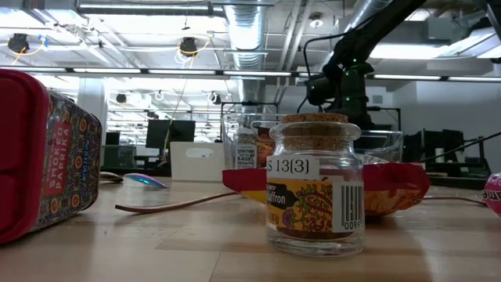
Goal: Pick & Place Food Item
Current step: Put the blue noodle pack into the right transparent bin
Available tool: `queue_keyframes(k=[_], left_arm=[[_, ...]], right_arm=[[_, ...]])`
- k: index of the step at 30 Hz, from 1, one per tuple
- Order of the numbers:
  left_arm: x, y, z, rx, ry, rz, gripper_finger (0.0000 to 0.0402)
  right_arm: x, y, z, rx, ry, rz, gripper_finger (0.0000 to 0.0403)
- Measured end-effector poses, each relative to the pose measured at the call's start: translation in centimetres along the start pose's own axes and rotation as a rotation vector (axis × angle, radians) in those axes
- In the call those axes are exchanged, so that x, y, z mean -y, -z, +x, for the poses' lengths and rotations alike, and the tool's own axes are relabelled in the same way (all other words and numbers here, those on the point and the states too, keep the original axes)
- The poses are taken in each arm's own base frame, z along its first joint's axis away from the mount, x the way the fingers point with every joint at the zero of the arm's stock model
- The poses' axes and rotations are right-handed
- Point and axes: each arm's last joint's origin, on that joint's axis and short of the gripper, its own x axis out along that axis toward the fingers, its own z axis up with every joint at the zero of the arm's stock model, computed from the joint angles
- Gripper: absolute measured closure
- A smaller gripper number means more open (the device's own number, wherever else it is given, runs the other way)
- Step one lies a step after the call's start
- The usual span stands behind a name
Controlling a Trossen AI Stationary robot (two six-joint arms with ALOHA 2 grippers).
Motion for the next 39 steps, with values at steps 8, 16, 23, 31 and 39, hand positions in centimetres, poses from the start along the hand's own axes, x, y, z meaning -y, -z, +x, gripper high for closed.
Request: queue_keyframes(k=[8,16,23,31,39], left_arm=[[0.5,0.3,0.2,-0.013,0.026,-0.004,0.0220],[0.6,0.3,0.2,-0.007,0.014,-0.005,0.0220],[0.6,0.3,0.2,-0.007,0.014,-0.005,0.0220],[0.5,0.3,0.2,-0.004,0.006,-0.007,0.0220],[0.5,0.3,0.2,-0.004,0.006,-0.026,0.0220]], right_arm=[[0.5,1.1,1.0,-0.069,-0.007,0.023,0.0308],[-0.9,0.4,0.6,0.021,-0.035,0.024,0.0308],[-1.6,-0.1,0.0,0.050,-0.084,0.039,0.0308],[-2.3,-1.7,-2.5,0.161,-0.100,0.026,0.0308],[-2.2,-2.2,-2.8,0.207,-0.084,0.014,0.0308]])
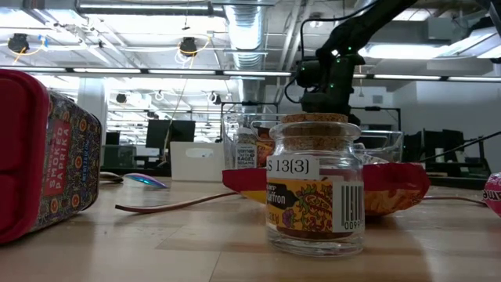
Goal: Pick & Place Food Item
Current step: Put the blue noodle pack into the right transparent bin
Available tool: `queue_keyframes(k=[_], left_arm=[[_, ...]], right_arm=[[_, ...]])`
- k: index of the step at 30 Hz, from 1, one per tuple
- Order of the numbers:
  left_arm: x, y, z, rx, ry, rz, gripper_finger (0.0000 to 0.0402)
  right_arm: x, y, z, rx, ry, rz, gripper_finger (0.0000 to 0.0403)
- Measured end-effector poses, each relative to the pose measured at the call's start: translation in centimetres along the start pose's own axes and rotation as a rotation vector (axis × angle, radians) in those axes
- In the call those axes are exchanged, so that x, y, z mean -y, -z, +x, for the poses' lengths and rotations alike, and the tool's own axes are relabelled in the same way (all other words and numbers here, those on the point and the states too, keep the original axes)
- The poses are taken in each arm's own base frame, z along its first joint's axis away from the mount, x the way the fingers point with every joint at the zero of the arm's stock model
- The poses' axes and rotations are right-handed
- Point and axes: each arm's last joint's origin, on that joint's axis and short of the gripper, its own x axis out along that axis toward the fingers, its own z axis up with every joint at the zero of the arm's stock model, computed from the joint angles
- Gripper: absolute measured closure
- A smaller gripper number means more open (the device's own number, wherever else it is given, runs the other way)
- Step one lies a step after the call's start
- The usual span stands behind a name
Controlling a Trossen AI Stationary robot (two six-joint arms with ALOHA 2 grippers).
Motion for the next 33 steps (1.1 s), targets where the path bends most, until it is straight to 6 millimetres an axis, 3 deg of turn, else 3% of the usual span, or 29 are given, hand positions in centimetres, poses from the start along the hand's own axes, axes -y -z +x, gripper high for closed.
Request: queue_keyframes(k=[5,15,24,33], left_arm=[[0.0,0.0,0.0,0.005,-0.008,-0.001,0.0220],[0.3,0.1,0.1,0.005,-0.004,-0.017,0.0220],[0.5,0.2,0.2,0.013,-0.014,-0.020,0.0220],[0.6,0.3,0.2,0.015,-0.018,-0.021,0.0220]], right_arm=[[0.1,-0.2,0.4,-0.001,0.011,-0.011,0.0308],[1.2,0.9,3.2,-0.122,0.023,-0.013,0.0308],[2.3,1.8,2.8,-0.209,0.050,-0.023,0.0308],[2.2,1.8,1.7,-0.152,0.037,-0.026,0.0308]])
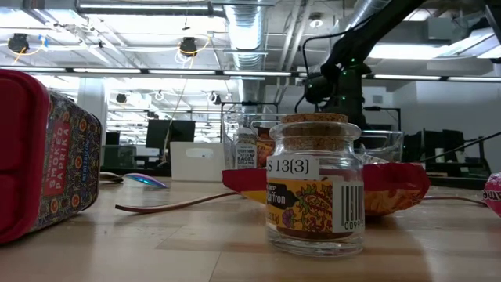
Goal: Pick & Place Food Item
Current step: Put the blue noodle pack into the right transparent bin
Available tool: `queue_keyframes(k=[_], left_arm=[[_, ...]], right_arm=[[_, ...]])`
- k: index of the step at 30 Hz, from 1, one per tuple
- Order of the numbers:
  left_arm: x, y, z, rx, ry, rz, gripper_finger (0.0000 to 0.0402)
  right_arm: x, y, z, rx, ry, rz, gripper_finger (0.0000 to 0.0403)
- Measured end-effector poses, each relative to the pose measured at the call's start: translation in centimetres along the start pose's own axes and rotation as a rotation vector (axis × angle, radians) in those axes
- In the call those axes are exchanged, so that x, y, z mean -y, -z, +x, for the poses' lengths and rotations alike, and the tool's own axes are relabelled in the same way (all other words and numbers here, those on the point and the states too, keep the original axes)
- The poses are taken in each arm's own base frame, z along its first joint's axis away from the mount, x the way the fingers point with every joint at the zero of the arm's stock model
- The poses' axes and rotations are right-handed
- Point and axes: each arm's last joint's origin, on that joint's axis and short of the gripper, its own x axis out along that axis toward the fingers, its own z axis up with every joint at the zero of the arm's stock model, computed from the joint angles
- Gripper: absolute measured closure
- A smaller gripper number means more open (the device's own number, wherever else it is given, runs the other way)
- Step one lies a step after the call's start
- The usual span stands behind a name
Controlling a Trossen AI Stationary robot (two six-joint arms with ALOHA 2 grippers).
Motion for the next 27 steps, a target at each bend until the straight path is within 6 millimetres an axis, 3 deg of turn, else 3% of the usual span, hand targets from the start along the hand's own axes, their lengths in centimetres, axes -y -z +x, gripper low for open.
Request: queue_keyframes(k=[9,17,27], left_arm=[[0.0,0.0,0.0,0.001,-0.004,0.005,0.0220],[0.1,0.1,0.0,-0.003,0.001,-0.017,0.0220],[0.2,0.1,0.0,0.000,-0.001,-0.043,0.0220]], right_arm=[[0.5,-0.1,-2.5,0.155,0.001,0.018,0.0308],[0.0,-0.8,-0.7,0.115,0.007,0.007,0.0308],[-0.4,-1.4,-0.8,0.190,0.062,-0.009,0.0308]])
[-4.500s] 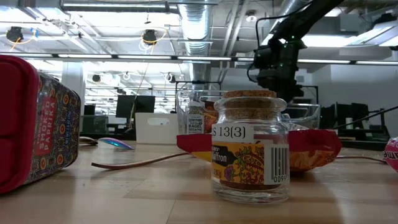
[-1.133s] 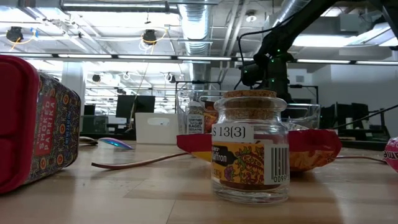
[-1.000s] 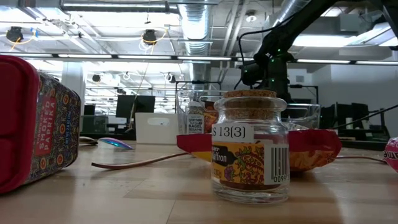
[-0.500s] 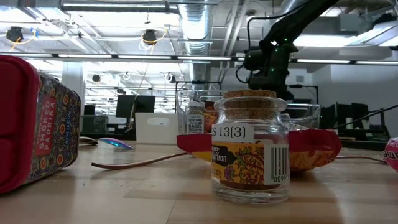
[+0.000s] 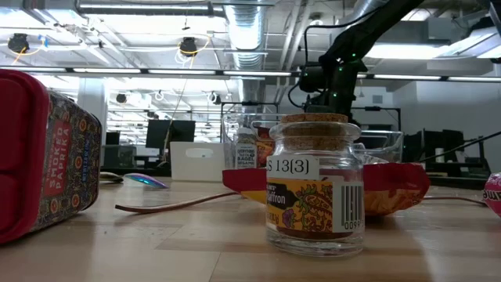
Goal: Pick & Place Food Item
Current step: Put the blue noodle pack into the right transparent bin, then put the orange noodle pack into the right transparent bin
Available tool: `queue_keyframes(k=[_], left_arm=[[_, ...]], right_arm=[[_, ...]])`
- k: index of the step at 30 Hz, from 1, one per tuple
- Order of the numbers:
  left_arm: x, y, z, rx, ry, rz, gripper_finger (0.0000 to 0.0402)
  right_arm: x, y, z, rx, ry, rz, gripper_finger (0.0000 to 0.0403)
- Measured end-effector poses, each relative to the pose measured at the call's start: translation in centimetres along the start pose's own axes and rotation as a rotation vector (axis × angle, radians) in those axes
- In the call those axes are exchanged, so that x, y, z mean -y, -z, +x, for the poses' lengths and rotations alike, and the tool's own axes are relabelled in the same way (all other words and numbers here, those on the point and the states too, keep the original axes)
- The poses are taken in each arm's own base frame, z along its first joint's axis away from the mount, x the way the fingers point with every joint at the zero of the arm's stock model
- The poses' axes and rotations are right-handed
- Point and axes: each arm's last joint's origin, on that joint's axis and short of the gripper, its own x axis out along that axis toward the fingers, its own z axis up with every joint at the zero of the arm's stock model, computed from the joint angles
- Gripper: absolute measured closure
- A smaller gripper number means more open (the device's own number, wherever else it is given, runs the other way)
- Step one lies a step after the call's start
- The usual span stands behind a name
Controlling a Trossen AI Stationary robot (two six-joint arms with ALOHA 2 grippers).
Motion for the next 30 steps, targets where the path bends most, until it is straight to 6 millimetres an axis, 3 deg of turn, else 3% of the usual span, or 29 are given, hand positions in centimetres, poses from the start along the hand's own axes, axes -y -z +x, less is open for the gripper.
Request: queue_keyframes(k=[3,6,13,17,22,30], left_arm=[[0.0,0.0,0.0,0.002,-0.004,0.000,0.0220],[0.0,0.0,0.0,0.003,-0.004,0.004,0.0220],[0.0,0.0,0.0,0.010,-0.016,0.052,0.0220],[-0.1,0.0,0.0,0.012,-0.020,0.070,0.0220],[-0.1,0.0,0.0,0.011,-0.020,0.114,0.0220],[-0.1,0.0,0.0,0.011,-0.020,0.160,0.0220]], right_arm=[[0.4,0.4,-0.2,-0.038,0.001,0.010,0.0308],[0.7,1.1,-1.8,-0.044,-0.012,0.014,0.0308],[0.2,3.1,-9.3,0.180,-0.076,-0.026,0.0308],[-0.8,6.1,-13.5,0.229,-0.157,-0.074,0.0308],[-2.5,10.6,-16.7,0.170,-0.239,-0.155,0.0308],[-4.9,16.2,-18.3,-0.114,-0.280,-0.306,0.0308]])
